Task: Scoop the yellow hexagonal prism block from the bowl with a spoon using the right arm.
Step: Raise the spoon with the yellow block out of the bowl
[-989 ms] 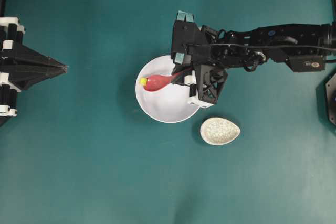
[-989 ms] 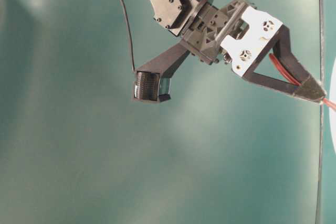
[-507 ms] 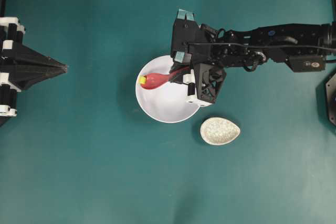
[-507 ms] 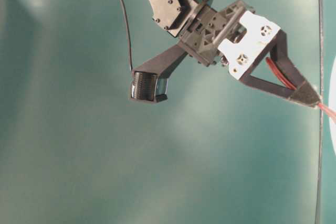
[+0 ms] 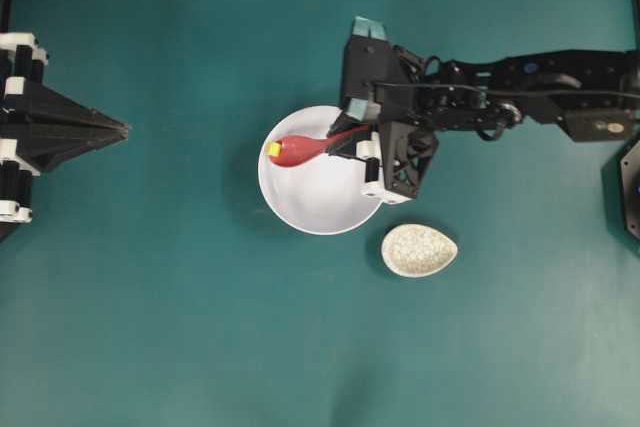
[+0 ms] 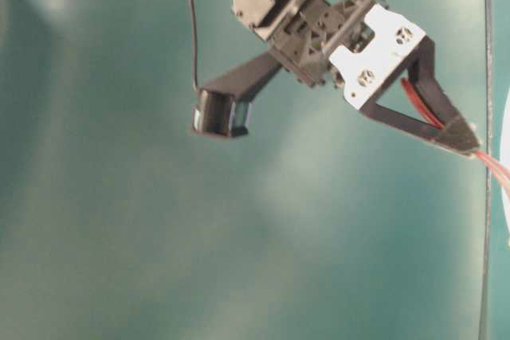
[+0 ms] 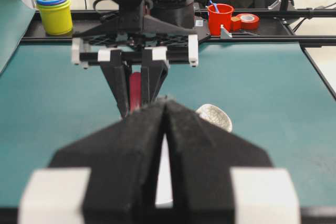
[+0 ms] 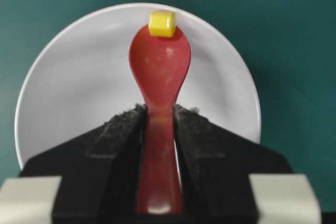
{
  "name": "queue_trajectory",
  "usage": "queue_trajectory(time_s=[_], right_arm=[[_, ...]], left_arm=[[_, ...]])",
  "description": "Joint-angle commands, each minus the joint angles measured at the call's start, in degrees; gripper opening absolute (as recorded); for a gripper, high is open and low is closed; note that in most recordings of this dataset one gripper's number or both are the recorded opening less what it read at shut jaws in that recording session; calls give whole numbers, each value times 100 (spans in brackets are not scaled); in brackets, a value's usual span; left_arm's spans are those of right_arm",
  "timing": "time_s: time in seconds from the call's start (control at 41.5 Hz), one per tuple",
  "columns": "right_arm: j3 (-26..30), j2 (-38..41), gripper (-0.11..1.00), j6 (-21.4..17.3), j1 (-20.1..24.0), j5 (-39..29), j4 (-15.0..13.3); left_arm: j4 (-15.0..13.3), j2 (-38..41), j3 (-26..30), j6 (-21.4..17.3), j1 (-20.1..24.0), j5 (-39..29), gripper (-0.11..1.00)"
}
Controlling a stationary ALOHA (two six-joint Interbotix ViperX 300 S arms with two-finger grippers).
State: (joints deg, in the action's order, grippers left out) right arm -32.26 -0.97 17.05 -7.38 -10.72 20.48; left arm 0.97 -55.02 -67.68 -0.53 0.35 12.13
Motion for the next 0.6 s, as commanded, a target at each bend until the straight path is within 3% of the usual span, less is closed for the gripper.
queue_trajectory(time_s=[0.0, 0.386, 0.579], right_arm=[[-114, -308, 25, -18, 62, 290, 44], [-1125, -1195, 25, -88, 378, 2127, 79], [-1749, -1942, 25, -316, 545, 2918, 79]], left_arm=[[9, 53, 149, 9, 9, 53, 0], [9, 53, 149, 9, 9, 53, 0], [9, 53, 149, 9, 9, 53, 0]])
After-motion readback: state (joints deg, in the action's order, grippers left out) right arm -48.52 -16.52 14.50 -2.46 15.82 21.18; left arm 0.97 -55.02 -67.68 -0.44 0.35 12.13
